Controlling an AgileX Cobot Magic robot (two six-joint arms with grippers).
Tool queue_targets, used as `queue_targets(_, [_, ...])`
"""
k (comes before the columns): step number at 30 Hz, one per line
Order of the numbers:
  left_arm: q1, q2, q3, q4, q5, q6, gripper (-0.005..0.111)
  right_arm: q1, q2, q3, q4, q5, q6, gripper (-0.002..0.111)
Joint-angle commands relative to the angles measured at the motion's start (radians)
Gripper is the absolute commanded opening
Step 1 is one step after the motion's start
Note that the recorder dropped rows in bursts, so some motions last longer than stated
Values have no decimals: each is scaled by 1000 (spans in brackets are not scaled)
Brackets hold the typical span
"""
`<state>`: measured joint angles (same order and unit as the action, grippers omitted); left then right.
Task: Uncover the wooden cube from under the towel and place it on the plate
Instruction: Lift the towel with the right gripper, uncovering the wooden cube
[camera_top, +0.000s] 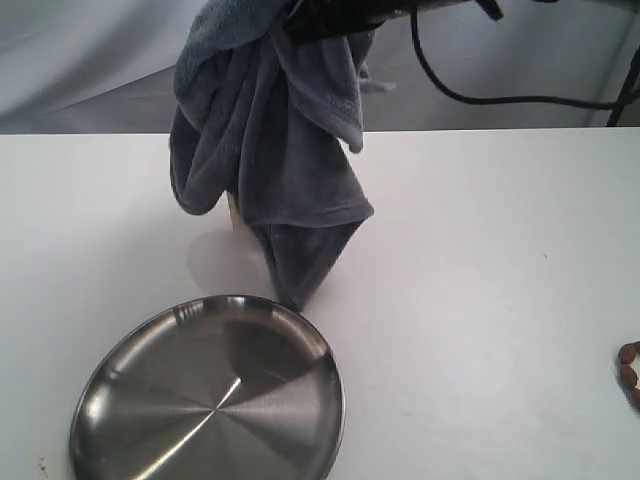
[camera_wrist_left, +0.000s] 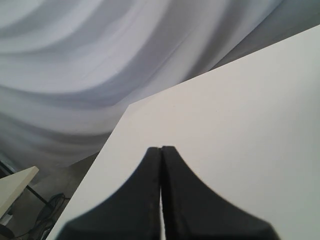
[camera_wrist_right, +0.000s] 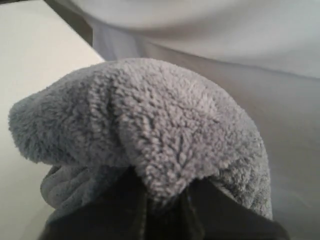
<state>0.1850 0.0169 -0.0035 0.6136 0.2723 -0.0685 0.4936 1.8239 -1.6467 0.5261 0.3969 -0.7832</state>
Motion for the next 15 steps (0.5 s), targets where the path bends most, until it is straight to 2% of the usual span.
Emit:
queue_targets(1, [3, -5, 4, -5, -7, -6, 1, -3, -77, -8, 20, -40, -6, 0])
queue_targets(9, [3, -5, 4, -5, -7, -6, 1, -5, -211, -8, 8, -9, -2, 0])
queue_targets(15, [3, -5, 4, -5, -7, -6, 1, -7, -348, -8, -196, 99, 12, 0])
